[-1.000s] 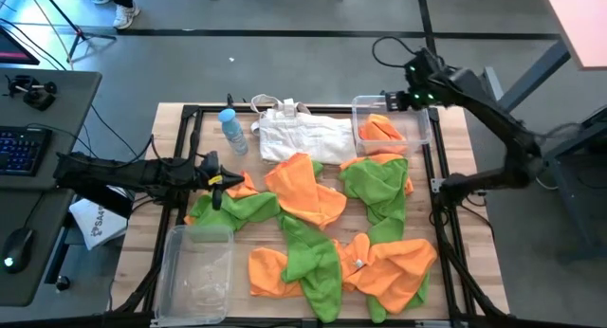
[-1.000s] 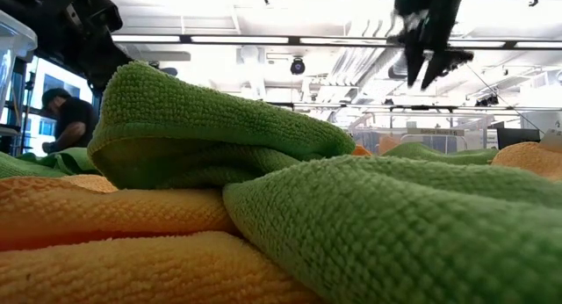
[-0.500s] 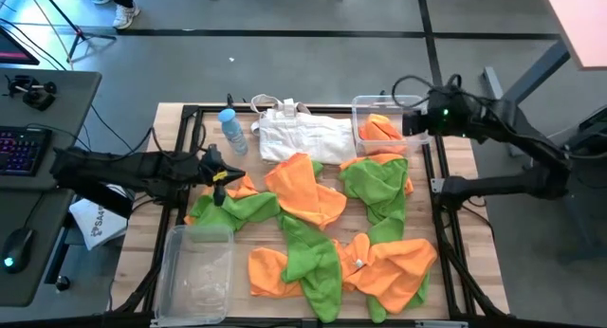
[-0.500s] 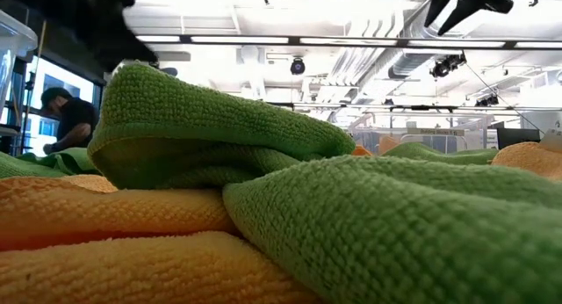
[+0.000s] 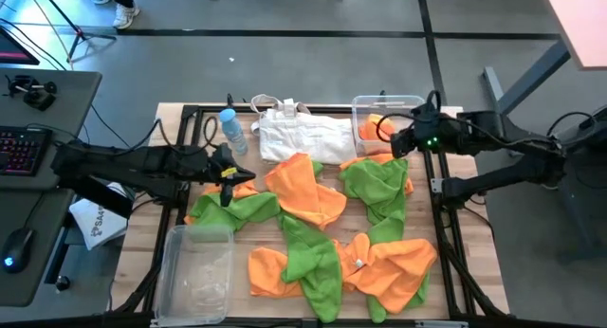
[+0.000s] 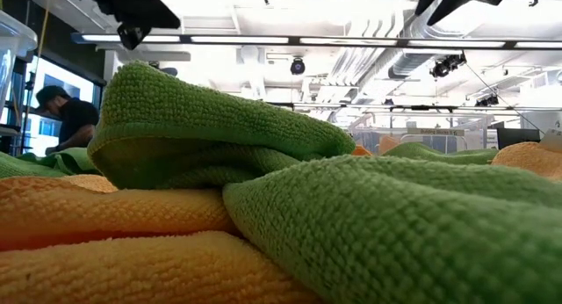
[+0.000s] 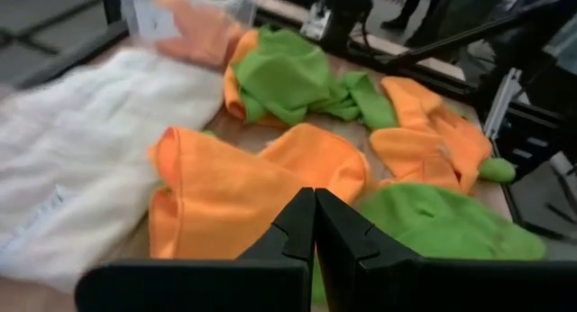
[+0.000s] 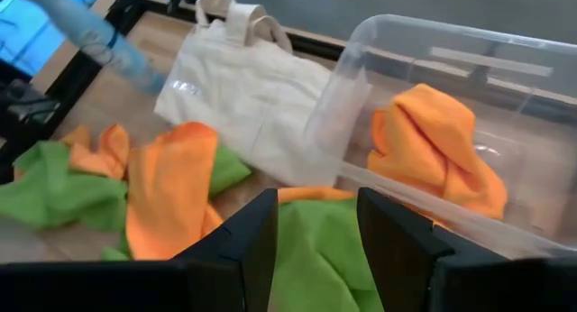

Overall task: Sort microfiber towel by color & place in baskets
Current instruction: Put the green microfiber cloth into the bottom transparent bin

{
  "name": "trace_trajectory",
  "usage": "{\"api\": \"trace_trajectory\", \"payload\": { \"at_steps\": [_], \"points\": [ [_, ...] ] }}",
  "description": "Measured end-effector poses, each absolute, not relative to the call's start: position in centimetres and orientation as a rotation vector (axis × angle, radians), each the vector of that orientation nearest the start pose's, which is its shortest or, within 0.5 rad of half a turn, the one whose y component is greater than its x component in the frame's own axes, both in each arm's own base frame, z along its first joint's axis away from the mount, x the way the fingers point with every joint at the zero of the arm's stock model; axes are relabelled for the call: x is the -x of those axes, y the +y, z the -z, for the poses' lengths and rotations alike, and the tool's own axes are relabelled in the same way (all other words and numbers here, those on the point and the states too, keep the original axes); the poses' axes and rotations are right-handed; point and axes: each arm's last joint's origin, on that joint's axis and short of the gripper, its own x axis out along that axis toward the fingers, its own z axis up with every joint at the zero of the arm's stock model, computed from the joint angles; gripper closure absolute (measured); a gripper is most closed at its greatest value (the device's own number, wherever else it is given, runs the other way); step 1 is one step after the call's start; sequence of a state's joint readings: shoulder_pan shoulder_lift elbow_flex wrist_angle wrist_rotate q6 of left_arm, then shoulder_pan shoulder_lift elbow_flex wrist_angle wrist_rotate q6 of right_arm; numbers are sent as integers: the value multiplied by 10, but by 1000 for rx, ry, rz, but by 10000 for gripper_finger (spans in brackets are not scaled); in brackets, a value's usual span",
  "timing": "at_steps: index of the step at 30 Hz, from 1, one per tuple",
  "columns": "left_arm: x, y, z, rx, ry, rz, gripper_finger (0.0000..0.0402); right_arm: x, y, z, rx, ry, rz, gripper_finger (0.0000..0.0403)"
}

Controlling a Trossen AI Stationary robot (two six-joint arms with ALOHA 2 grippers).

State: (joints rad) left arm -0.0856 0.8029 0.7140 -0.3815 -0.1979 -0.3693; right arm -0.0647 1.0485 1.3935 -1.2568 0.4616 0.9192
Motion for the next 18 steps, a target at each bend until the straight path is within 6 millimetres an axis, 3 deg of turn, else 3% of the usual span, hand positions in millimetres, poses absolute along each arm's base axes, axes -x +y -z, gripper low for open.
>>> {"api": "trace_trajectory", "payload": {
  "at_steps": [12, 18],
  "points": [
    [-219, -13, -290, 345, 718, -300, 401, -155, -10, -398, -570, 587, 836, 254],
    [-244, -10, -275, 345, 771, -334, 395, -155, -11, -398, -525, 597, 833, 254]
  ]
}}
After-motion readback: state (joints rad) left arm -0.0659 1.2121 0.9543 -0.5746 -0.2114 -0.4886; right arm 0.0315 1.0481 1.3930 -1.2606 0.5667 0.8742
